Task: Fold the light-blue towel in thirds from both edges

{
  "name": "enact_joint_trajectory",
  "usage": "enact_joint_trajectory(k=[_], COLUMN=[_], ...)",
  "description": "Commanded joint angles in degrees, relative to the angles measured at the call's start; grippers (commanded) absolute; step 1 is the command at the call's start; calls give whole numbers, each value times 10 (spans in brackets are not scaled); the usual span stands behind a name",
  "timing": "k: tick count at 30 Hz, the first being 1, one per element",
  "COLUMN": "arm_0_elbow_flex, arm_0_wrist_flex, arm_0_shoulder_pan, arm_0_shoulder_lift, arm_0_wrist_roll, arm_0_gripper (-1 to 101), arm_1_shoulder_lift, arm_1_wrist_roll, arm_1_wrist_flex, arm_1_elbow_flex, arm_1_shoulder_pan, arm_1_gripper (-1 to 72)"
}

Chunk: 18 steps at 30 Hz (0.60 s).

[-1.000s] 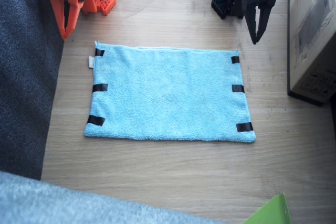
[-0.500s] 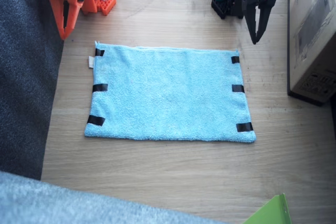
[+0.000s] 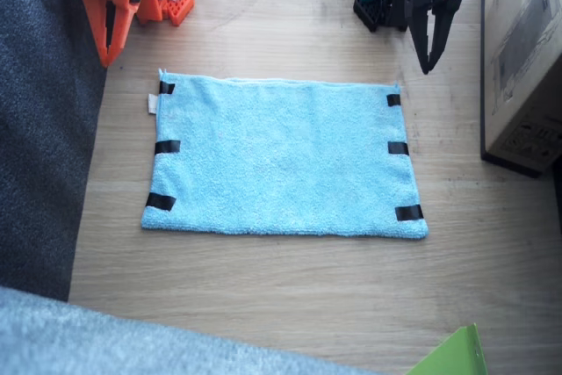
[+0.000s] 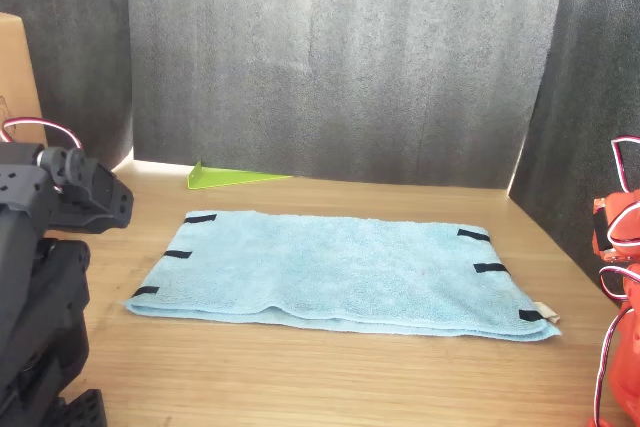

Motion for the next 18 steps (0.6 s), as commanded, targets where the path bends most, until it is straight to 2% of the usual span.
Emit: enact_joint_trajectory(k=[1, 9, 12, 15, 18], arm_0_elbow_flex=[0, 0, -13, -40, -91], arm_0_wrist_flex=[3, 3, 13, 12, -24], arm_0_shoulder_pan=[3, 0, 3, 16, 17], arm_0_shoulder_lift=[3, 3, 3, -18, -130], arm_0_wrist_roll=[6, 14, 25, 24, 21], arm_0_gripper=[-4, -4, -4, -4, -4], arm_1_shoulder_lift=[2, 2, 2, 2, -21], arm_1_wrist_roll=[3, 4, 30, 15, -4], arm_1_wrist_flex=[-4, -4, 11, 24, 26], arm_1_elbow_flex=[1, 1, -7, -23, -69], arm_1_shoulder_pan=[8, 8, 11, 20, 32], arm_1_gripper=[0, 0, 0, 0, 0])
